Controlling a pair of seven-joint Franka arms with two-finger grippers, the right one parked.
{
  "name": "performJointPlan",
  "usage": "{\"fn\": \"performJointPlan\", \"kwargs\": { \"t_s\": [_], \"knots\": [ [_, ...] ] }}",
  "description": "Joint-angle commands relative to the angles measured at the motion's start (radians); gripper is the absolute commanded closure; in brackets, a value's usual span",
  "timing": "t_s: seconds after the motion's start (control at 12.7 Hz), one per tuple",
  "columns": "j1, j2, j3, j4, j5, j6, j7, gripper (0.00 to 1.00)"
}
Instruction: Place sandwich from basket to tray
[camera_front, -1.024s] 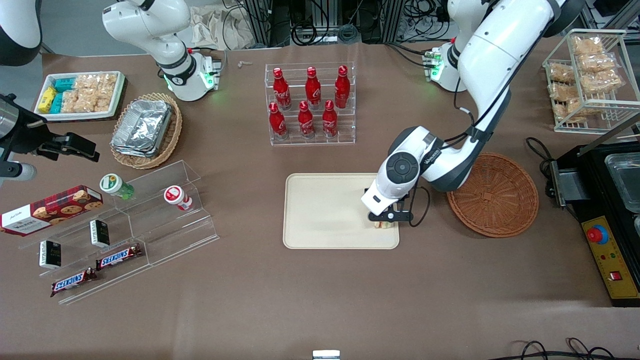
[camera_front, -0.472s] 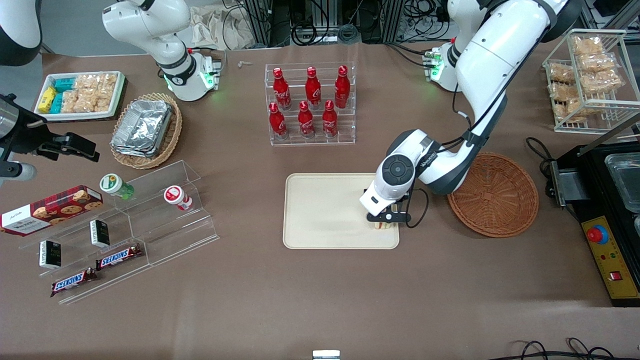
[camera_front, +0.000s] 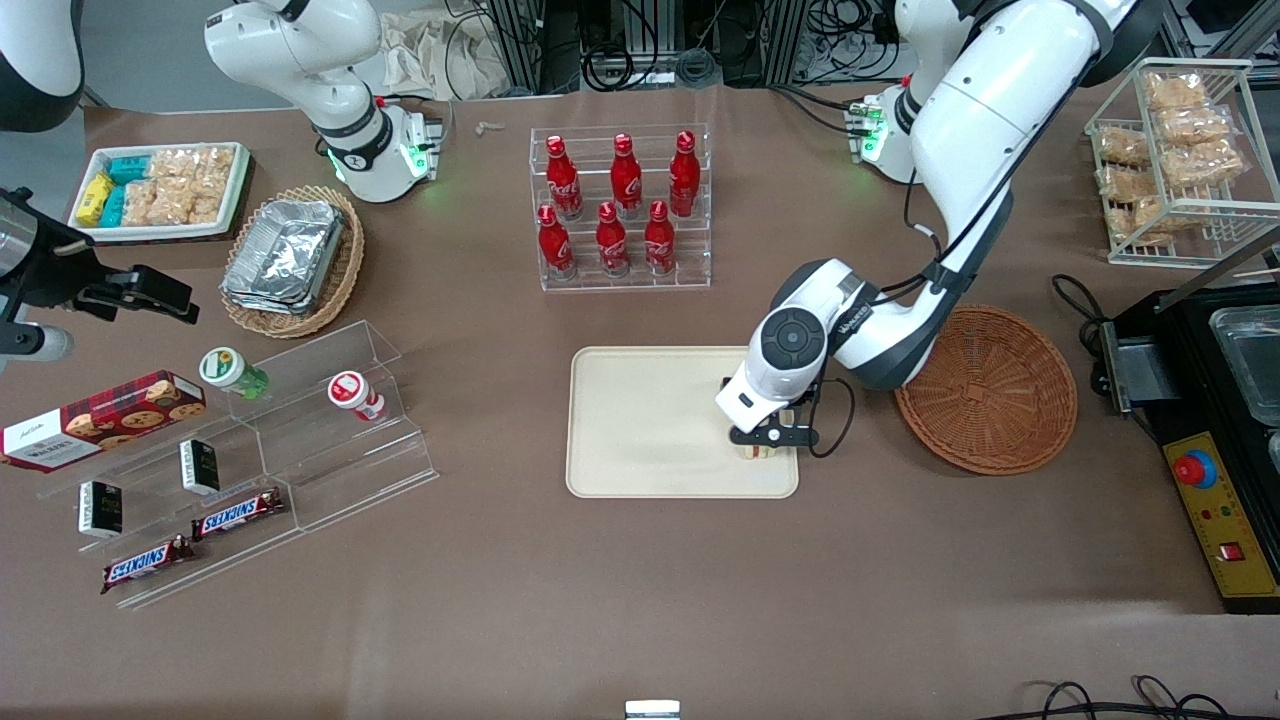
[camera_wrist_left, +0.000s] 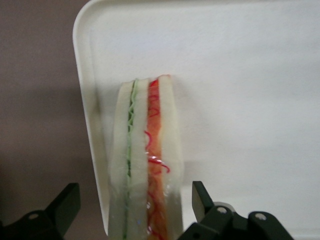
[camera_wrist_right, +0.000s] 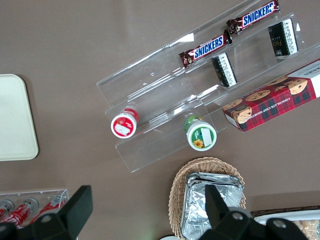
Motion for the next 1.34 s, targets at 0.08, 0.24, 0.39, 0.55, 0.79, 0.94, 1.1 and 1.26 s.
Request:
{"fn": "performJointPlan", "kwargs": {
  "t_s": [0.08, 0.24, 0.39, 0.55, 0.79, 0.94, 1.1, 1.26],
  "knots": [
    [0.007, -0.196, -0.022, -0.008, -0.008, -0.119, -0.07, 0.01],
    [0.01, -0.312, -0.016, -0.006, -0.123, -0.195, -0.023, 0.01],
    [0.023, -0.41, -0.008, -0.004, -0.206, -0.296, 0.058, 0.01],
    [0.014, -0.506, 0.111, -0.008, -0.289, -0.392, 0.199, 0.01],
    [0.009, -0.618, 0.295, -0.008, -0.337, -0.502, 0.43, 0.01],
    [0.0, -0.664, 0.4, -0.011, -0.337, -0.521, 0.513, 0.01],
    [0.003, -0.721, 0.484, -0.032, -0.338, -0.524, 0.615, 0.01],
    [0.001, -0.754, 0.507, -0.024, -0.353, -0.57, 0.63, 0.01]
  ]
}}
